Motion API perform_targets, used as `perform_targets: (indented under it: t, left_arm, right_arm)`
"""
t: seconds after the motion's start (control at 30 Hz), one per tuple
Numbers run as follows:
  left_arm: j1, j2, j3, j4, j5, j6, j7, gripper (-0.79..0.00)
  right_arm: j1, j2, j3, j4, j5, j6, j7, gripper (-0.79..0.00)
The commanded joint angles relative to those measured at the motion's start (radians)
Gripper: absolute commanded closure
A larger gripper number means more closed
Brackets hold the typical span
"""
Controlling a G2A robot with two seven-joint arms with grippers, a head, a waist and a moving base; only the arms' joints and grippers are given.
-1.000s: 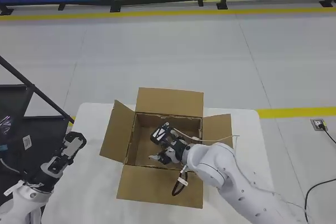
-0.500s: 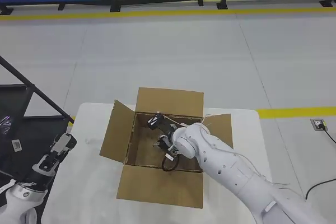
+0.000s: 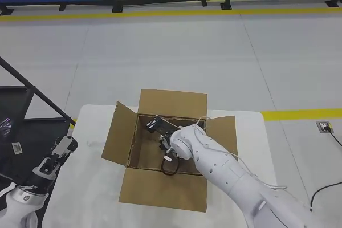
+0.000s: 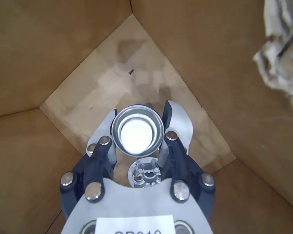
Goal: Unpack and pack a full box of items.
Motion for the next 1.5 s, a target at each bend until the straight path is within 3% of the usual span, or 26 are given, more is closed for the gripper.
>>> perform_targets:
  t: [0.0,0.17,0.3,0.53,0.63,0.77,0.87,1.0,1.47]
  left_arm:
    - [0.0,0.0,0.0,0.0,0.0,0.0,0.0,-0.785]
    - [0.0,0.0,0.0,0.0,0.0,0.0,0.0,-0.785]
    - [0.0,0.0,0.0,0.0,0.0,0.0,0.0,-0.785]
    - [0.0,0.0,0.0,0.0,0.0,0.0,0.0,-0.785]
    - [0.0,0.0,0.0,0.0,0.0,0.0,0.0,-0.785]
    - [0.0,0.0,0.0,0.0,0.0,0.0,0.0,-0.785]
    - [0.0,0.0,0.0,0.0,0.0,0.0,0.0,-0.785]
    - [0.0,0.0,0.0,0.0,0.0,0.0,0.0,-0.785]
    - [0.0,0.0,0.0,0.0,0.0,0.0,0.0,-0.785]
  right_arm:
    - [-0.001,0.003,0.009,-0.025,-0.015,0.007,-0.009,0.0]
    - [-0.043,0.045,0.061,-0.186,-0.079,0.039,-0.007,0.0]
    - [-0.145,0.118,0.155,-0.442,-0.173,0.088,0.051,0.0]
    - [-0.533,0.27,0.478,-1.082,-0.458,0.172,0.186,0.0]
    - [-0.712,0.306,0.619,-1.3,-0.561,0.207,0.169,0.0]
    - [-0.916,0.333,0.804,-1.467,-0.638,0.271,0.09,0.0]
    - [-1.02,0.341,0.931,-1.503,-0.617,0.298,0.032,0.0]
    - [-1.07,0.348,1.05,-1.439,-0.562,0.284,0.01,0.0]
    - [-0.96,0.349,1.116,-0.999,-0.442,0.262,-0.016,0.0]
